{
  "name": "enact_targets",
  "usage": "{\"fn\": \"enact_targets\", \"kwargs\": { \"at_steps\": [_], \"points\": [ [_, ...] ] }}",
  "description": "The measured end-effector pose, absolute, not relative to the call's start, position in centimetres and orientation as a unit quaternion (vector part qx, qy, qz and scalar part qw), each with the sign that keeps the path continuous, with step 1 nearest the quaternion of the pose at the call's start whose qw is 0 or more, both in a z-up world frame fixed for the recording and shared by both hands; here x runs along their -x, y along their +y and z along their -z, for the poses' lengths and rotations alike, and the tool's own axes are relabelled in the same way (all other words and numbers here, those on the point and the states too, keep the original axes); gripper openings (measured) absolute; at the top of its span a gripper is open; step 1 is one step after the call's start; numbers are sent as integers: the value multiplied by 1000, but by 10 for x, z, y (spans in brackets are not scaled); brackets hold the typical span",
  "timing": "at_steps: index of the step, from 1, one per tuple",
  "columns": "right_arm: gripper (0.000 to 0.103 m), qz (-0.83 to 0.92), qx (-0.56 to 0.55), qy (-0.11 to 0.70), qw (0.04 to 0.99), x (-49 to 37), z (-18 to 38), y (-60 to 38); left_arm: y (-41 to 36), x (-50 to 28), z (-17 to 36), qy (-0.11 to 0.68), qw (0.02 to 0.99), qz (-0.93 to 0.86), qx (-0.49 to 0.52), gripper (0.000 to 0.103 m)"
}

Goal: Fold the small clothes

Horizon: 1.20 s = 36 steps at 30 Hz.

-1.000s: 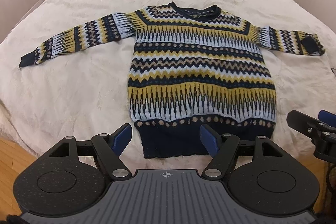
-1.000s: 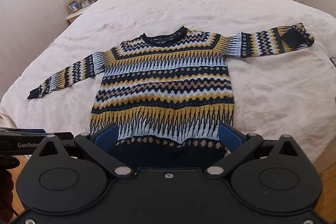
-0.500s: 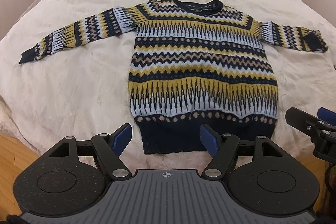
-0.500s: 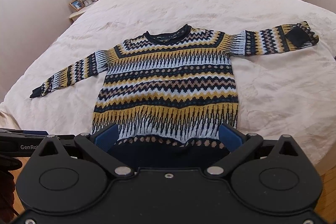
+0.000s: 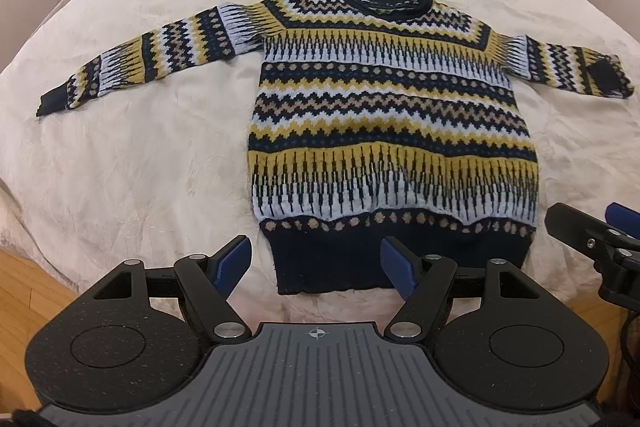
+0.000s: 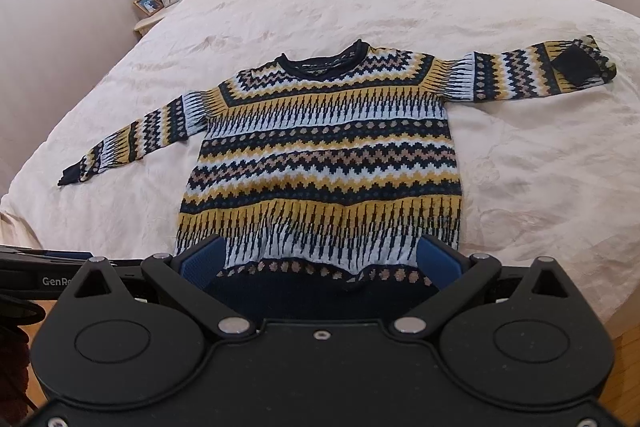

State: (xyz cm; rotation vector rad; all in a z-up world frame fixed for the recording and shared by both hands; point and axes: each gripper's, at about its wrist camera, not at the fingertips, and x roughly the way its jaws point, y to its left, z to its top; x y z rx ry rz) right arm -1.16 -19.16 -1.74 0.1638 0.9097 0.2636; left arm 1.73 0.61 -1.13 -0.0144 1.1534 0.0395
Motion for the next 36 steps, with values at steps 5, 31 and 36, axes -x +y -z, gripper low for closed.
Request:
{"fn": "enact_targets", "kwargs": {
  "at_steps": [5,31,36],
  "points": [
    [101,-130,-81,446,882,3,19,-192,7,-23,14,552,834,-22,6,70],
    [101,-152,-72,476,863,-66,31,-176,17,-93,27,579,815,-30,14,70],
    [101,-151,-69,479,862,-91,33,-172,21,-118,30,577,816,-23,24,70]
  ]
}}
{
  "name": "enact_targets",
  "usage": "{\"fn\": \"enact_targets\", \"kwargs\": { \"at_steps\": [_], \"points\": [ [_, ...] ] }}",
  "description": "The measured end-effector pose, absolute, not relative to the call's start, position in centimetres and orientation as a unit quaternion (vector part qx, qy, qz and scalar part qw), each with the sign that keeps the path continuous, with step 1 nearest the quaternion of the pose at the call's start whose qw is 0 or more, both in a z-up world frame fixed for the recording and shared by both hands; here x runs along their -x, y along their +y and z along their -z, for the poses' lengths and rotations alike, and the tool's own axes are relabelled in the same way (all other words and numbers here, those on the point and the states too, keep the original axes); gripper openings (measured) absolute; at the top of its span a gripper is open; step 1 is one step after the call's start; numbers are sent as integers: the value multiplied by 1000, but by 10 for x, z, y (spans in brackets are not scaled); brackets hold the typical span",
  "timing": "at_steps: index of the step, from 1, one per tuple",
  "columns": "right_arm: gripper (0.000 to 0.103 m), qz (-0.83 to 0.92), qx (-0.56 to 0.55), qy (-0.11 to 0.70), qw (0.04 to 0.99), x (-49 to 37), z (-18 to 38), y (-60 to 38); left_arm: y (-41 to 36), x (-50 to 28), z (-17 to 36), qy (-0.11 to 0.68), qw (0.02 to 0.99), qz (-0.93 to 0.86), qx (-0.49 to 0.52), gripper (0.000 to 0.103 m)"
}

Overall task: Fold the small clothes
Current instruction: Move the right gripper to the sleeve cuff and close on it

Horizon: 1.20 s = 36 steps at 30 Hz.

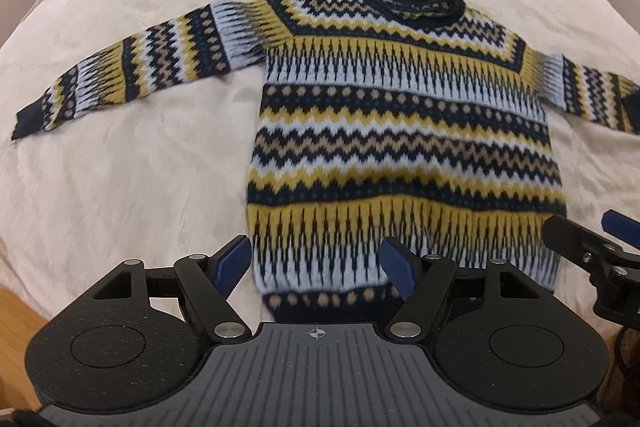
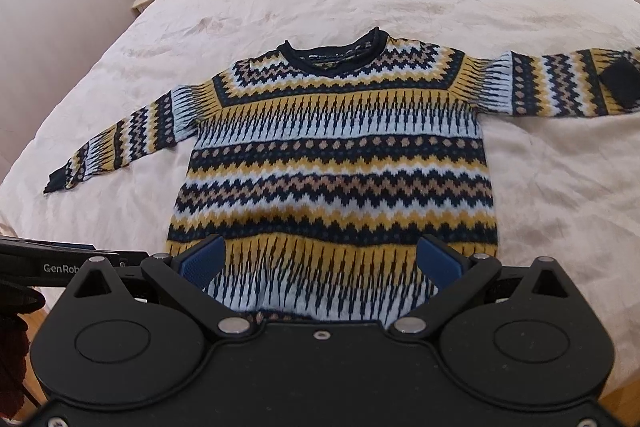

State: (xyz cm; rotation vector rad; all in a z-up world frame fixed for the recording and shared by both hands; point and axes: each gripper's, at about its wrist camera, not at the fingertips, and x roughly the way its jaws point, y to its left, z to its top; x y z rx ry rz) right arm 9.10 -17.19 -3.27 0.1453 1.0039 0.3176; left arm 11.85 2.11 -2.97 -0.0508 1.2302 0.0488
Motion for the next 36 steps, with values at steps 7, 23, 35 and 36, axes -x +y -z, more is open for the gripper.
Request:
{"fn": "enact_targets", "kwargs": {
  "at_steps": [7,23,35,36],
  "points": [
    [101,-135,-74,451,879,-128,25,-175,28,-157,19,523,851,-6,44,70],
    [101,-71,-74,292,951,-180,-13,-191,25,-222,-5,384,916,91,64,70],
    [93,24,-64,334,940,-232,14,-261,-14,-217,-4,395,915,54,61,70],
    [91,23,-64,340,938,-235,18,-268,-18,-215,-4,400,913,46,66,70]
  ]
}}
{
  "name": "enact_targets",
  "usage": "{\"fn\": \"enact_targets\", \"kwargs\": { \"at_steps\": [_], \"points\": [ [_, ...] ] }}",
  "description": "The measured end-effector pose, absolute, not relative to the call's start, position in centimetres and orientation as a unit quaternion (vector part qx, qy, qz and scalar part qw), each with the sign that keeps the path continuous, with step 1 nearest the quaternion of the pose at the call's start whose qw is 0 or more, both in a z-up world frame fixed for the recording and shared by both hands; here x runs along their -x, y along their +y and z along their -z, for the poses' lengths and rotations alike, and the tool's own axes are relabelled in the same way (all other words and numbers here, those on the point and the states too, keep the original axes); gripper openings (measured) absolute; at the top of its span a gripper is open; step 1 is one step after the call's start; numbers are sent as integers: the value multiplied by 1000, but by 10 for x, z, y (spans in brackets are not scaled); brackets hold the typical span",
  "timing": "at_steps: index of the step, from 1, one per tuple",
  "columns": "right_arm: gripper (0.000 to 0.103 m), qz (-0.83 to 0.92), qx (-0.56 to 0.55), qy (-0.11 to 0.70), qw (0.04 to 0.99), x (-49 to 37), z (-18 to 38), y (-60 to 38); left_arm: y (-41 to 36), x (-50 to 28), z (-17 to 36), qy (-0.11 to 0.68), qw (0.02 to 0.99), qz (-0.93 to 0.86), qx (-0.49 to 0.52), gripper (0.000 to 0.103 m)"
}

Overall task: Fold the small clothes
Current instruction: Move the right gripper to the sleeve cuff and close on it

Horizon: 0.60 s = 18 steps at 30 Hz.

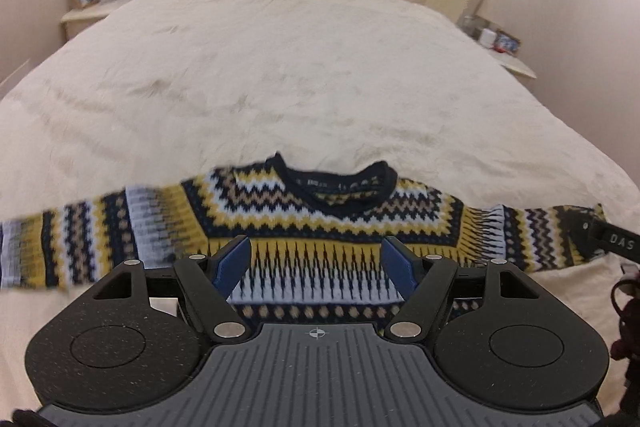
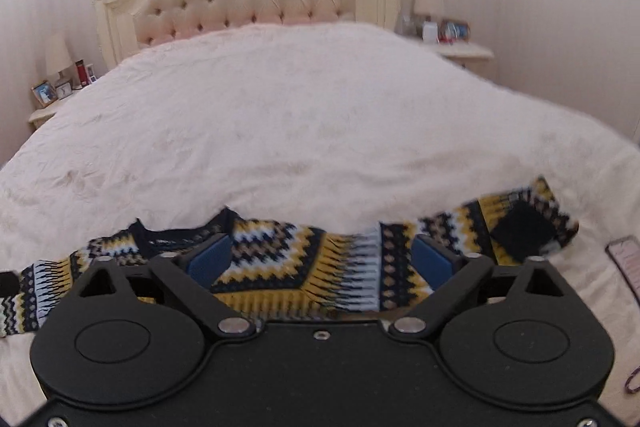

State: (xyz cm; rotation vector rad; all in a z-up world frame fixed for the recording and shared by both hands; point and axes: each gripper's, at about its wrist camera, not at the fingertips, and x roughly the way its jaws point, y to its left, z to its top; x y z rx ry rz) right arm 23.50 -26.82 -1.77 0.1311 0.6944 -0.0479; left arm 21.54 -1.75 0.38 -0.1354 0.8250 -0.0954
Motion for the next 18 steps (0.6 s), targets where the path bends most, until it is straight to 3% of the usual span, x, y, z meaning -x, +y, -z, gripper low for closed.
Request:
{"fn": "enact_targets", "kwargs": {
  "at_steps": [3,9,18],
  "points": [
    [90,20,-56,359,931,-243,32,-301,-30,-210,-2,414,907,29,76,70],
    [76,22,-68,403,912,-256,63,-369,-57,-203,7,442,892,10,93,69],
    [71,82,-111,412,901,-281,92,-452,-84,-196,22,476,873,-19,104,69]
  ]
}}
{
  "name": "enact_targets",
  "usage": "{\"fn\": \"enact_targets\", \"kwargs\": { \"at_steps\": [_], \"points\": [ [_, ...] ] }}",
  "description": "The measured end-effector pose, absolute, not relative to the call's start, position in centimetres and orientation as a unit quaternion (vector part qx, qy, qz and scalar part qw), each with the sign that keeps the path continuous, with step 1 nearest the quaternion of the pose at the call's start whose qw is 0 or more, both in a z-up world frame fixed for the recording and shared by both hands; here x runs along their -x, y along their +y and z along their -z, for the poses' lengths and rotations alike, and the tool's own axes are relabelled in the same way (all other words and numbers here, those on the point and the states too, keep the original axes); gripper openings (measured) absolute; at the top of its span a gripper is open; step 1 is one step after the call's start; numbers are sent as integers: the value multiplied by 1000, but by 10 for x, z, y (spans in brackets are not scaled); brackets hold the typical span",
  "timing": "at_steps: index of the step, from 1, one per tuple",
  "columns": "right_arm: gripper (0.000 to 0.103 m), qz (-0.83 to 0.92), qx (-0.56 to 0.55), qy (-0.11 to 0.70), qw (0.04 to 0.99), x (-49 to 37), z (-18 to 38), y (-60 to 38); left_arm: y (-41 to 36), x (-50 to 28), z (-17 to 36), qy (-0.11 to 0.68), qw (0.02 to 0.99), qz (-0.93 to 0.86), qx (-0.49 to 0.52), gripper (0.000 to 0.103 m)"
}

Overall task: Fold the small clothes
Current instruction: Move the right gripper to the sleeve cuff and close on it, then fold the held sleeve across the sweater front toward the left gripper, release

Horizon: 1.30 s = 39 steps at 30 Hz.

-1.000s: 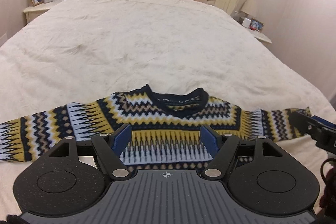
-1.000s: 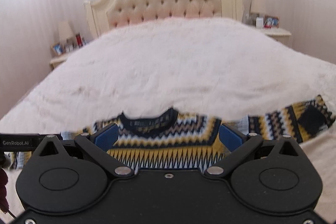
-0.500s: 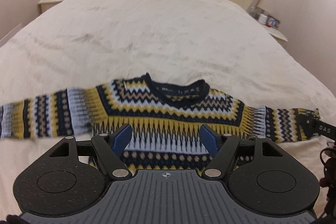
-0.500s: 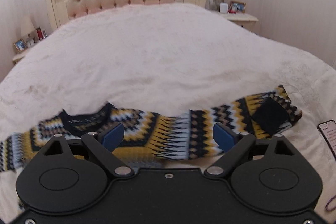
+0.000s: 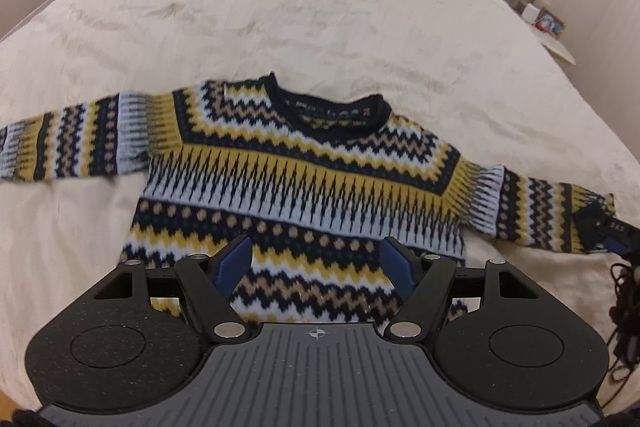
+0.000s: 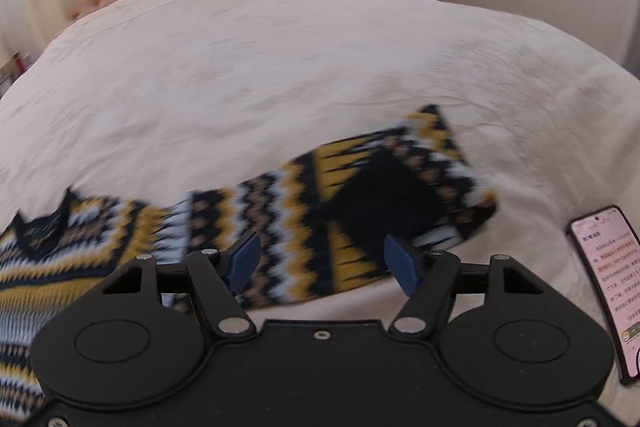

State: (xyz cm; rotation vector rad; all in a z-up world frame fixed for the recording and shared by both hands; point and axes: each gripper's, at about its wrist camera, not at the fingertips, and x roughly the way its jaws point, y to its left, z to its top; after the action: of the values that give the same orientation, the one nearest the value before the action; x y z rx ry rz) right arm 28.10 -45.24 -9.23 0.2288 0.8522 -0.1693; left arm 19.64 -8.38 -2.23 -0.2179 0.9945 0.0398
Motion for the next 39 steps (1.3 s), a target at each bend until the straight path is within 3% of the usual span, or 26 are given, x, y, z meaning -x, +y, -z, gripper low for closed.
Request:
{"fn": "enact_targets", "kwargs": {
  "at_steps": [11,14,16,19,27,39],
  "points": [
    [70,97,-161,410,893,-295,116,-497,-98,-195,28,490,865,-36,102,69],
    [52,90,-183,398,894,-298,120,-504,-97,-194,30,494,863,-38,103,69],
    [25,89,-204,399,890,-298,121,-507,-94,-193,30,494,862,-40,105,69],
    [18,84,-215,390,891,-299,117,-506,-86,-192,32,494,861,-40,111,69],
    [15,12,-217,368,904,-293,75,-446,-54,-196,38,498,857,-19,130,69],
    [11,-181,-272,362,873,-305,27,-278,23,-197,42,490,860,-18,144,69]
  ]
}}
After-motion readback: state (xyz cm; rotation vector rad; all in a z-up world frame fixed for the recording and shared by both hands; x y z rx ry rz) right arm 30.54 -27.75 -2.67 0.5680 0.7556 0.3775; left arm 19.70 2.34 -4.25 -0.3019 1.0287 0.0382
